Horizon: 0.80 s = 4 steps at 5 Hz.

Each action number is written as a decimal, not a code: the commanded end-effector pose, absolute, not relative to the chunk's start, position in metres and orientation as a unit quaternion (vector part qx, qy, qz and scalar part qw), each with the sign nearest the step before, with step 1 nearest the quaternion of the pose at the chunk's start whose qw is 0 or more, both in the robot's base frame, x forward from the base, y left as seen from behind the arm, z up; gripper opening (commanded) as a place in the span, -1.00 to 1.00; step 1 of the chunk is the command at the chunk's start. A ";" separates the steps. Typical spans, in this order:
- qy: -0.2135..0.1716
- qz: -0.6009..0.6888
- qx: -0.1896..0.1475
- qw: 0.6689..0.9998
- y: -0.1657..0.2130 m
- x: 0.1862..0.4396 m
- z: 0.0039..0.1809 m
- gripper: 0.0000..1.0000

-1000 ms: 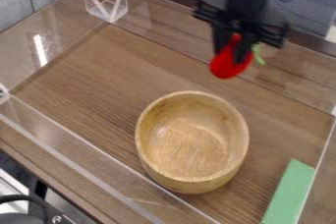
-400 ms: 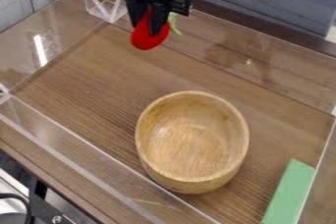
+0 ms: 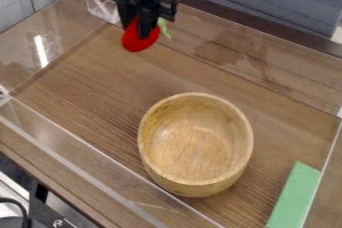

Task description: Move the red object to the left side of the table

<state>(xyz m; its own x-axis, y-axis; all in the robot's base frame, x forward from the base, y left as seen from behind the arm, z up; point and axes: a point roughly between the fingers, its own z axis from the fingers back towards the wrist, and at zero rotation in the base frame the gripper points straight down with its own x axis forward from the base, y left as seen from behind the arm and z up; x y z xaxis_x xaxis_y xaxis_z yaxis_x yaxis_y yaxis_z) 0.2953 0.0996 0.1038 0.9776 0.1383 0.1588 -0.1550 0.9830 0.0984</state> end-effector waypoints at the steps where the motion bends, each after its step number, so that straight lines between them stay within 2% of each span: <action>1: -0.086 0.083 0.065 0.991 0.109 0.294 0.089 -1.00; 2: -0.079 0.093 0.068 0.990 0.115 0.291 0.066 1.00; 3: -0.076 0.066 0.060 0.993 0.122 0.292 0.057 -1.00; 4: -0.075 0.044 0.051 0.995 0.128 0.293 0.057 1.00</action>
